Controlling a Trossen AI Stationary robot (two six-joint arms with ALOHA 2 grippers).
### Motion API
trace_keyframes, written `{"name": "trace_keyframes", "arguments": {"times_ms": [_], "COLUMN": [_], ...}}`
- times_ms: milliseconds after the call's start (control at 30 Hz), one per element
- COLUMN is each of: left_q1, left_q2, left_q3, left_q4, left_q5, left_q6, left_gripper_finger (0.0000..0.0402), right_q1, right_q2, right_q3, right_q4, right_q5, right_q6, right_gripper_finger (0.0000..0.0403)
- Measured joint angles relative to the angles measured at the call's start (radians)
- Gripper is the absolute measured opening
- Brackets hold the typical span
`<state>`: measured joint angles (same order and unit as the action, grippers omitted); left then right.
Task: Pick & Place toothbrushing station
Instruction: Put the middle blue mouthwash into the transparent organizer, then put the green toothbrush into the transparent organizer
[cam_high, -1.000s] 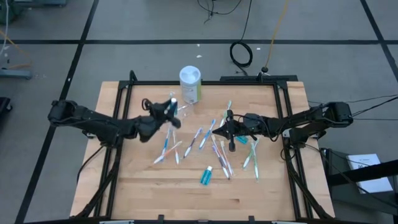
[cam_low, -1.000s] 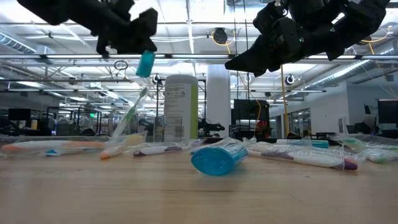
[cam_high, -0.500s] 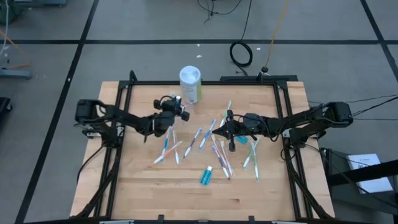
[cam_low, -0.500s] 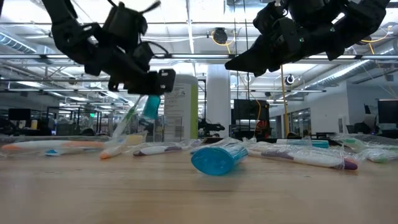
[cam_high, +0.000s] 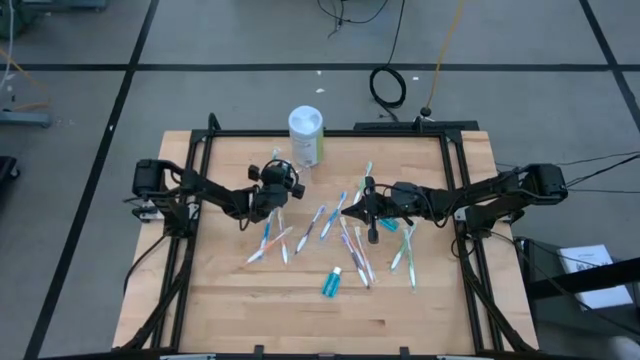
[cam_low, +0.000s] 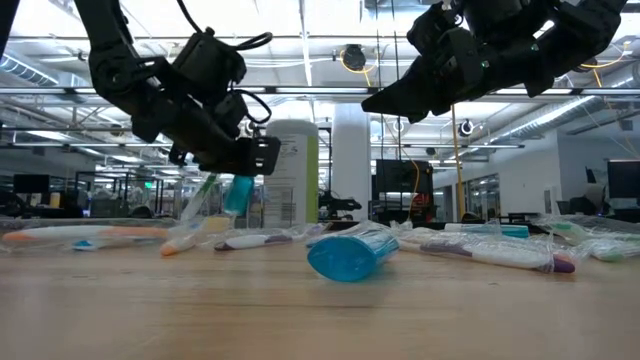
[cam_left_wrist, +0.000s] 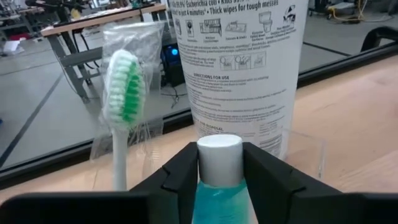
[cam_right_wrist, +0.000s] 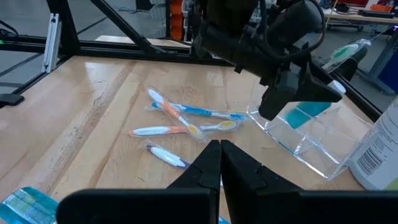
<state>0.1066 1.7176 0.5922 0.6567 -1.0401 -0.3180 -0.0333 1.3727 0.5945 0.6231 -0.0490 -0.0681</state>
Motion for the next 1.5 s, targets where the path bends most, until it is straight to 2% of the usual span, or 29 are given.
{"name": "trace_keyframes", "arguments": {"times_ms": [233,433,600,867,1033,1100,1233,1367,1500], "left_q1": [0.0,0.001,-0.007,-0.089,-0.16,-0.18,-0.213,-0.232,-0.229], "left_q2": [0.0,0.0,-0.015,-0.19,-0.319,-0.36,-0.413,-0.422,-0.422], "left_q3": [0.0,0.0,0.0,0.008,0.008,0.009,0.009,0.009,0.009], "left_q4": [-0.003,0.0,0.044,0.049,0.011,-0.009,-0.16,-0.28,-0.324], "left_q5": [0.0,0.0,0.001,0.007,0.149,0.172,0.229,0.254,0.304], "left_q6": [0.0,0.004,0.113,0.257,0.392,0.381,0.319,0.178,0.131], "left_gripper_finger": [0.0172,0.0176,0.0177,0.0177,0.0177,0.0177,0.0177,0.0177,0.0177], "right_q1": [0.0,0.0,0.0,0.0,0.0,0.0,0.0,0.0,0.0], "right_q2": [0.0,0.0,0.0,0.0,0.0,0.0,0.0,0.0,0.0], "right_q3": [0.0,0.0,0.0,0.0,0.0,0.0,0.0,0.0,0.0], "right_q4": [0.0,-0.001,-0.007,-0.026,-0.045,-0.045,-0.048,-0.081,-0.152], "right_q5": [0.0,0.0,0.0,-0.001,-0.002,0.0,0.008,0.091,0.23], "right_q6": [0.0,0.0,0.0,0.003,0.003,0.007,0.044,0.06,0.077], "right_gripper_finger": [0.0004,0.0004,0.0004,0.0004,0.0011,0.0021,0.0052,0.0085,0.0108]}}
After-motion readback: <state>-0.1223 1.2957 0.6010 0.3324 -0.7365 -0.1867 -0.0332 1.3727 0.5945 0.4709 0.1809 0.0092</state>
